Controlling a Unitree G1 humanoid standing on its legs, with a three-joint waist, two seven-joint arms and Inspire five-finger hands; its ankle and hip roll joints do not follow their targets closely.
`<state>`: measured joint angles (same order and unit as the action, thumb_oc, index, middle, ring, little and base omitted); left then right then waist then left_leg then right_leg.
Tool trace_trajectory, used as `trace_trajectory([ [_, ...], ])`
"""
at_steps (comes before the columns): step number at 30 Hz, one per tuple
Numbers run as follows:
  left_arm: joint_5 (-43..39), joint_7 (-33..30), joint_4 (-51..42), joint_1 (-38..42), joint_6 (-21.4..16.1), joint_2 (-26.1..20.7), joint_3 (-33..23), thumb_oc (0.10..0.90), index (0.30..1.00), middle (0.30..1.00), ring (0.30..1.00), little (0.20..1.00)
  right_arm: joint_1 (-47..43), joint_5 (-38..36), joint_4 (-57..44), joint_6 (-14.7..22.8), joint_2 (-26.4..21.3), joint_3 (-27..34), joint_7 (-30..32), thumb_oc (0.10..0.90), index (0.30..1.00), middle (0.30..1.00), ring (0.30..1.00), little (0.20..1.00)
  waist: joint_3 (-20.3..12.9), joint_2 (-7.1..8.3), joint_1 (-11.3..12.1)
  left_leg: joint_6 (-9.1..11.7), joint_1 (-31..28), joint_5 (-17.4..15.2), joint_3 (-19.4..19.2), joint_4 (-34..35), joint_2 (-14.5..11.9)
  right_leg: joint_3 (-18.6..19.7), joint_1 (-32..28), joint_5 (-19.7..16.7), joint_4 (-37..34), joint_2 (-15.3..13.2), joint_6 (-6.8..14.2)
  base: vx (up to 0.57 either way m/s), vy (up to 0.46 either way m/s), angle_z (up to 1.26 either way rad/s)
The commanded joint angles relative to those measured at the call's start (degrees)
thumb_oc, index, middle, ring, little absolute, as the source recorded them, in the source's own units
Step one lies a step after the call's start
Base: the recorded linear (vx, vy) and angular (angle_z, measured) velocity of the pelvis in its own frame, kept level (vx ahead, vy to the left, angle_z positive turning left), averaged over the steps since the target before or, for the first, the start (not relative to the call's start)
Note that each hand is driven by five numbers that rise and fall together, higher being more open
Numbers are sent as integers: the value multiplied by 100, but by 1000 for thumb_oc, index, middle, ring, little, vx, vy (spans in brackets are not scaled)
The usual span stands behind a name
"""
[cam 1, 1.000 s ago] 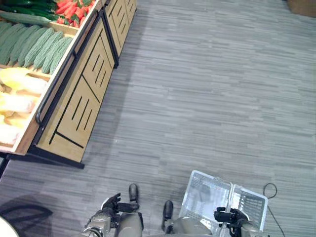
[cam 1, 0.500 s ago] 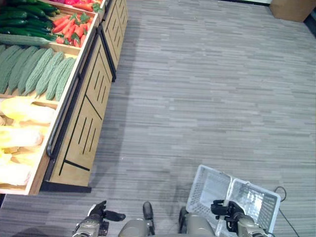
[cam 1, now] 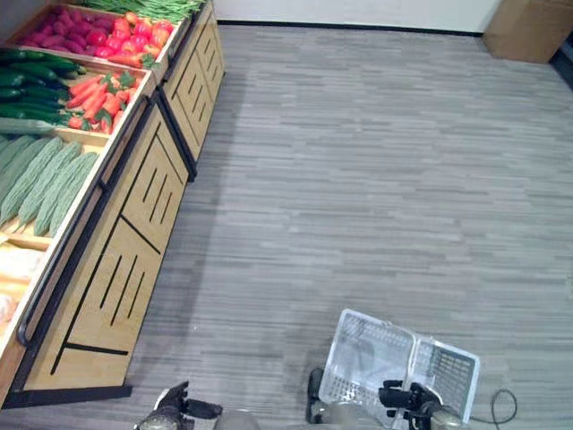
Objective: Get the vegetables into the basket
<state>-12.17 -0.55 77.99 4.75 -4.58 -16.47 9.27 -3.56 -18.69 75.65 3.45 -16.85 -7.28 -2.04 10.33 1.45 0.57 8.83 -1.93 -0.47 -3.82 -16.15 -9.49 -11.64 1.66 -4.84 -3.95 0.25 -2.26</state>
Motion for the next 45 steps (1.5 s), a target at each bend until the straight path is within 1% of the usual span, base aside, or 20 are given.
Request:
trace_trajectory([
  [1,-87,68,9,144,61,120,98,900,1000,1000,1000,1000,44,-3,114,147,-418,-154,37,400,300,300,300,300,290,8,0,-427,165,288,-273,-692,459,233,332,670,780,-131,320,258,-320,50],
  [2,-126,53,17,131,73,148,66,900,1000,1000,1000,1000,47,-24,80,150,-460,-169,43,400,300,300,300,300,356,55,17,-451,328,355,-293,-962,442,169,230,772,777,-132,252,222,-252,33],
  [4,-148,53,26,116,83,160,59,900,1000,1000,1000,1000,49,-35,79,141,-478,-156,51,400,300,300,300,300,362,86,-2,-500,359,296,-393,-795,418,109,189,818,772,-183,264,139,-106,22],
  [6,-114,66,16,95,65,225,95,900,1000,1000,1000,1000,128,-74,97,129,-530,-53,52,400,300,300,300,300,280,111,-112,-602,370,-33,-798,680,470,-181,53,856,658,-410,414,151,44,37],
  [7,-71,66,5,71,66,261,154,900,1000,1000,1000,1000,165,-70,90,134,-557,-18,76,400,300,300,300,300,202,24,-143,-561,543,149,-834,1508,533,-319,33,859,650,-454,445,104,104,55],
  [9,-51,62,4,77,58,260,163,900,1000,1000,1000,1000,164,-70,82,148,-563,-7,103,400,300,300,300,300,195,-19,-150,-531,614,383,-810,1801,536,-336,19,896,686,-446,434,93,120,68],
  [10,21,28,-4,87,50,239,199,900,1000,1000,1000,1000,187,-51,111,147,-574,-7,96,400,300,300,300,300,195,-41,-121,-510,728,533,-769,1885,535,-366,-41,947,734,-451,433,169,191,40],
  [13,-23,111,4,49,60,169,151,900,1000,1000,1000,1000,184,39,134,117,-376,-72,66,400,300,300,300,300,144,-8,-58,-685,440,42,-763,1615,631,-105,-159,1035,943,-563,540,248,327,-33],
  [16,26,99,-5,48,49,135,138,900,1000,1000,1000,1000,193,96,120,106,-308,-92,51,400,300,300,300,300,150,14,-14,-785,413,-95,-886,1488,701,20,-188,972,935,-659,630,143,285,-33],
  [22,92,53,-67,111,34,-30,85,900,1000,1000,1000,1000,91,264,154,48,-238,-199,18,400,300,300,300,300,170,66,163,-1110,331,-402,-1019,1469,973,325,-87,532,887,-897,920,96,359,-18],
  [23,56,27,-91,124,24,-66,64,900,1000,1000,1000,1000,48,277,167,25,-225,-230,3,400,300,300,300,300,177,72,231,-1246,301,-498,-960,1493,1081,375,-2,381,1008,-971,1006,56,359,12],
  [26,43,24,-104,125,21,-70,64,900,1000,1000,1000,1000,48,292,157,28,-216,-245,3,400,300,300,300,300,184,69,243,-1290,276,-509,-933,1510,1121,369,42,351,1170,-1001,1027,39,215,11],
  [29,23,17,-158,136,23,-90,54,900,1000,1000,1000,1000,2,310,103,29,-212,-317,-14,400,300,300,300,300,257,30,255,-1428,83,-541,-759,1609,1251,446,403,199,2294,-1065,984,61,258,17],
  [31,32,13,-192,143,28,-98,92,900,1000,1000,1000,1000,-17,280,47,56,-213,-357,-4,400,300,300,300,300,324,25,249,-1456,0,-557,-604,1586,1295,605,611,251,2760,-940,914,57,119,42],
  [32,74,27,-173,176,20,-106,144,900,1000,1000,1000,1000,-58,239,19,65,-221,-414,-23,400,300,300,300,300,336,-23,242,-1437,-71,-526,-459,1633,1290,880,781,261,2348,-706,849,71,58,88],
  [37,84,-28,-43,217,-4,-100,104,900,1000,1000,1000,1000,-120,241,16,86,-166,-489,-23,400,300,300,300,300,374,35,236,-1373,-133,-542,-167,1554,1290,1686,917,-81,826,-335,1027,96,-112,62],
  [38,-46,-37,18,225,-17,-75,38,900,1000,1000,1000,1000,-91,232,57,92,-172,-507,-53,400,300,300,300,300,329,133,221,-1297,-163,-502,143,1613,1320,2108,1013,-80,699,-87,1053,156,-268,57],
  [41,-121,-33,85,267,-6,-59,34,900,1000,1000,1000,1000,-16,180,99,82,-167,-508,-81,400,300,300,300,300,288,141,128,-1230,-215,-446,524,1683,1337,2392,924,233,991,39,943,170,-256,116],
  [44,-288,-48,130,330,-3,-1,-8,900,1000,1000,1000,1000,73,297,199,69,-177,-575,-102,400,300,300,300,300,158,170,43,-1014,-256,-394,1016,1666,1156,2171,759,563,1185,157,666,300,-562,138],
  [45,-377,-60,66,431,-11,28,49,900,1000,1000,1000,1000,68,389,245,75,-220,-642,-89,400,300,300,300,300,179,186,-11,-917,-42,-371,1199,1431,1112,1902,685,621,1110,101,566,116,-415,200],
])
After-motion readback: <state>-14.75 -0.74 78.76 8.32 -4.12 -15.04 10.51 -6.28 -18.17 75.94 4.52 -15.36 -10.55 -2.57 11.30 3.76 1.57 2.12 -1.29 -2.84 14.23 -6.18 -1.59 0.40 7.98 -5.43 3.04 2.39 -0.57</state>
